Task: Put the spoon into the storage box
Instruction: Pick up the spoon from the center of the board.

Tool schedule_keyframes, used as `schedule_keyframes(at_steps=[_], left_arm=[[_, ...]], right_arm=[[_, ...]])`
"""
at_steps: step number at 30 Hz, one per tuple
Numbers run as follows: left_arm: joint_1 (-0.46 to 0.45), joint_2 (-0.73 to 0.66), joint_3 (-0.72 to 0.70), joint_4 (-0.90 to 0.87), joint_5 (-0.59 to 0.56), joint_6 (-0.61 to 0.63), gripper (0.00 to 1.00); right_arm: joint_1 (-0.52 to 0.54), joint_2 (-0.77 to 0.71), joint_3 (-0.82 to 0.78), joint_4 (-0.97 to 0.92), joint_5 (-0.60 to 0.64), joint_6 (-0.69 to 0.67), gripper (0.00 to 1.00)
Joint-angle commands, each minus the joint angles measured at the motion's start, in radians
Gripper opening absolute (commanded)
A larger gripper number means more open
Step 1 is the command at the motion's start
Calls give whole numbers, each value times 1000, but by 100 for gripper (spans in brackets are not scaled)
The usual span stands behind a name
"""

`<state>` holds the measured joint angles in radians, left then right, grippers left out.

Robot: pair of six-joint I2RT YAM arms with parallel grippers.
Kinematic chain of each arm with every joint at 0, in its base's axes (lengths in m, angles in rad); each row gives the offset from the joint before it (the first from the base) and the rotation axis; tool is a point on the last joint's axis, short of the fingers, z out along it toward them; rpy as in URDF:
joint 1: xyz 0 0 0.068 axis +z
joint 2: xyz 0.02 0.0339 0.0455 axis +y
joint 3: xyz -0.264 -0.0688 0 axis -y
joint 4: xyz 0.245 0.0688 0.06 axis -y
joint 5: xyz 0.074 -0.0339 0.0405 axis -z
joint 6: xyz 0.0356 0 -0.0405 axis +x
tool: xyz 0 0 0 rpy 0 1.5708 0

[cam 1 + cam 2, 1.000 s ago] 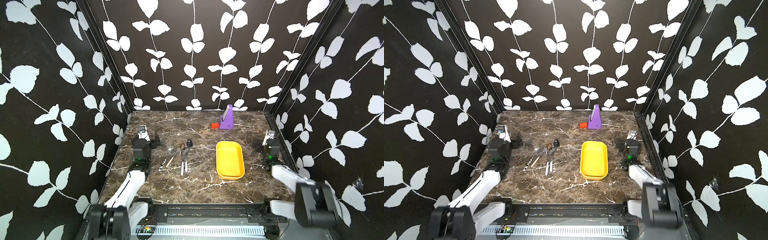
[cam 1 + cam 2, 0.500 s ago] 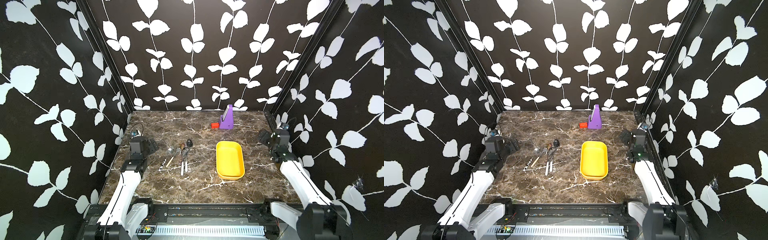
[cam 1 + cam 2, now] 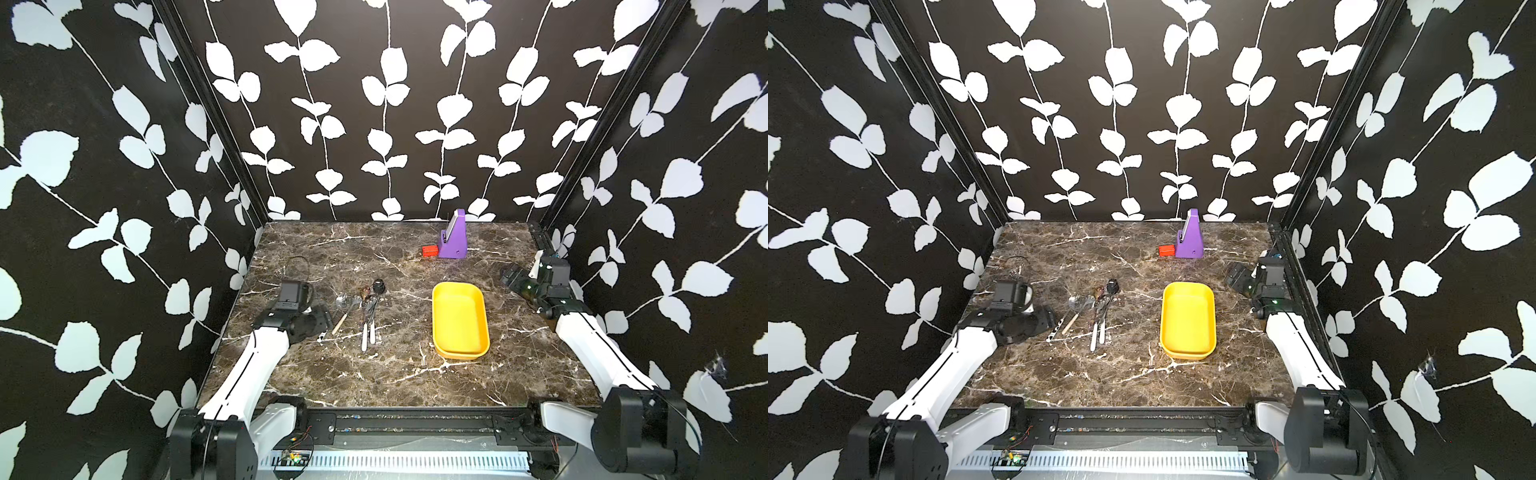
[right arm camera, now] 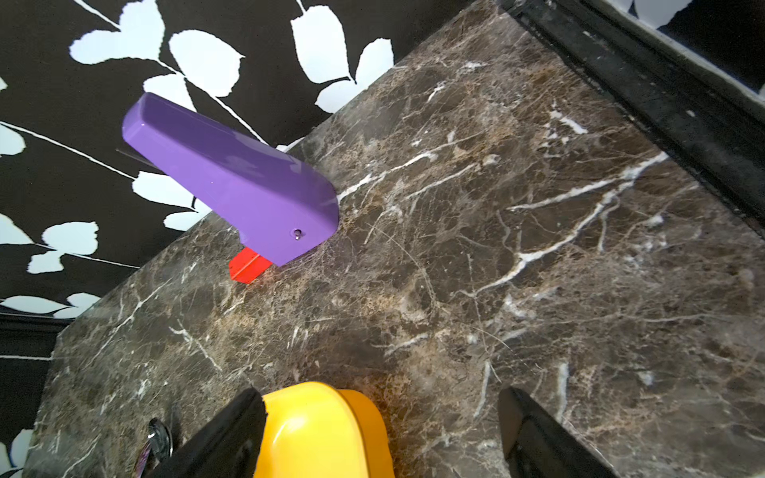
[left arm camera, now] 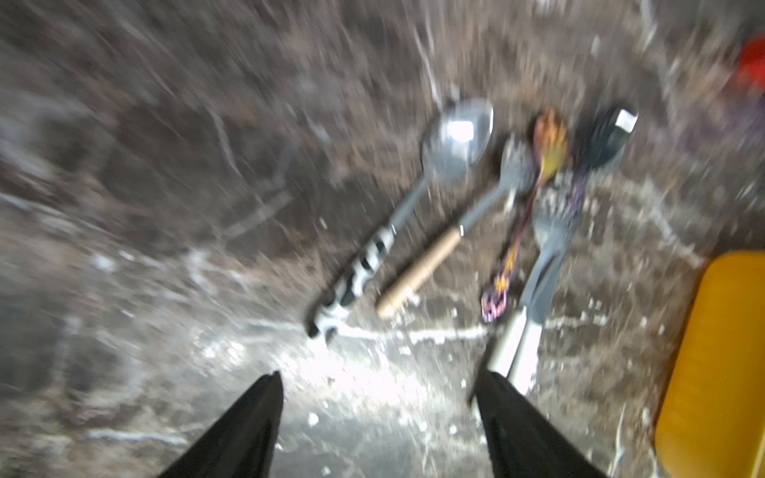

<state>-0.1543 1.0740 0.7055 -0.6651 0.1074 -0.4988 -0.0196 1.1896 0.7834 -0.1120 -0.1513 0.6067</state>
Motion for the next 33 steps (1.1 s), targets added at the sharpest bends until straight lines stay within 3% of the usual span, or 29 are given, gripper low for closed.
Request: schedule_keyframes(at_steps=[1, 10, 25, 33], left_arm=[[-28, 62, 6, -59, -21, -8, 71], [-30, 181, 42, -24, -118, 50, 68], [-31, 385, 92, 35, -112, 96, 60], [-33, 435, 88, 31, -135, 91, 50]], right_arm=[[7, 15, 26, 41, -30, 14, 89], [6, 55, 30, 55, -59, 8, 89], [2, 98, 24, 59, -79, 22, 89], [0, 100, 13, 62, -89, 21, 89]])
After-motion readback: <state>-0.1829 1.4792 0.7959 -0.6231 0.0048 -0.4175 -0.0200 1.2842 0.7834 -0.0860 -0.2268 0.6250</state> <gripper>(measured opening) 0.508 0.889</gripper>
